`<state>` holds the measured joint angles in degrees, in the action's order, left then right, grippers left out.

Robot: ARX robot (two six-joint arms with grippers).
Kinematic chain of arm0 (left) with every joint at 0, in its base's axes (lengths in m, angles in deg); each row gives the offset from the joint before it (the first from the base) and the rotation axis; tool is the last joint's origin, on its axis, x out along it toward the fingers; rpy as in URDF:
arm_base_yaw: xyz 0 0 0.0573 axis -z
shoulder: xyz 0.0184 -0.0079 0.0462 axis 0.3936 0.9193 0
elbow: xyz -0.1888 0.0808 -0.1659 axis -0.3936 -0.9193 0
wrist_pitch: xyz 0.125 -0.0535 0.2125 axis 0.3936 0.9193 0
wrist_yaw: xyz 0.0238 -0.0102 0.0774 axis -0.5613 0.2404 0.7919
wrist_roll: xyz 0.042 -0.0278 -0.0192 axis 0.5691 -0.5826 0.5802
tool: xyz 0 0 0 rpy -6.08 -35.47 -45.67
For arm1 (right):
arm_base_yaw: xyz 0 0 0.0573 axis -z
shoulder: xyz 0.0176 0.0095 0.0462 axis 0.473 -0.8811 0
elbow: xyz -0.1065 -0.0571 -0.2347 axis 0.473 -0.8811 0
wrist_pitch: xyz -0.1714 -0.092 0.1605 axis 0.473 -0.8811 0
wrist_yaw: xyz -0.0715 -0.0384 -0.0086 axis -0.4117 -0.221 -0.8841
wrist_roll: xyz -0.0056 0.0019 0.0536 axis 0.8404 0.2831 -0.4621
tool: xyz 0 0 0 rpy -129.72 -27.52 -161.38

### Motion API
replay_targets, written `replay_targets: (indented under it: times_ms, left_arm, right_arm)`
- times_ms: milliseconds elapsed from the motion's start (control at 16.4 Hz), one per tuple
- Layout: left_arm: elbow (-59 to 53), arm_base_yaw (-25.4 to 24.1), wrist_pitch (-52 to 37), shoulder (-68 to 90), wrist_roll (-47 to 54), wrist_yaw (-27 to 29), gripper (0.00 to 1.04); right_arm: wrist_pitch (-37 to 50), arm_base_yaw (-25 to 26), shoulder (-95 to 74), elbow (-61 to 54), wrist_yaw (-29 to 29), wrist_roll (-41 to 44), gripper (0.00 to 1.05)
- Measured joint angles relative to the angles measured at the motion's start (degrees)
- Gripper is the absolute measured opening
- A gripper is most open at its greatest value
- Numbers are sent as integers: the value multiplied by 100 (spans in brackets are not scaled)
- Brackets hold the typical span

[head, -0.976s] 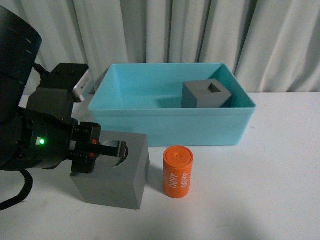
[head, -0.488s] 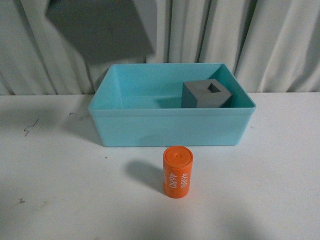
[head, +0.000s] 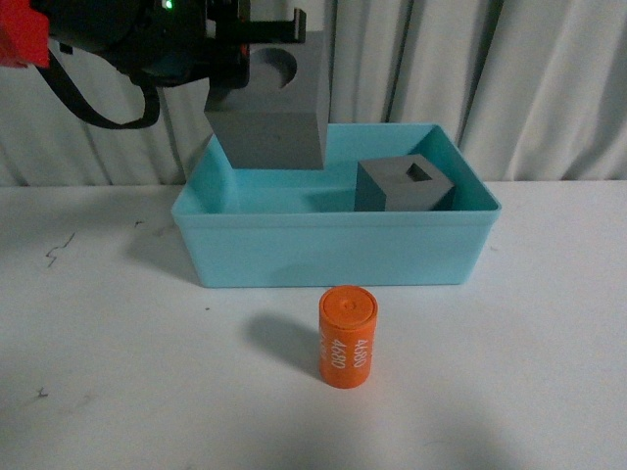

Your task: Place gray and orange parts in blue box

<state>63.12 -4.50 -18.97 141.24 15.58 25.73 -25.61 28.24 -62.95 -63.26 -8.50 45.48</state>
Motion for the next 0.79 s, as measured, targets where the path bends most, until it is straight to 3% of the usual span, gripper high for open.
replay_targets:
  times_ms: [793]
  left_arm:
    - [310,-435,-2,1051,450,105,19]
  right_arm:
    - [-2,0,0,0,0,0,98]
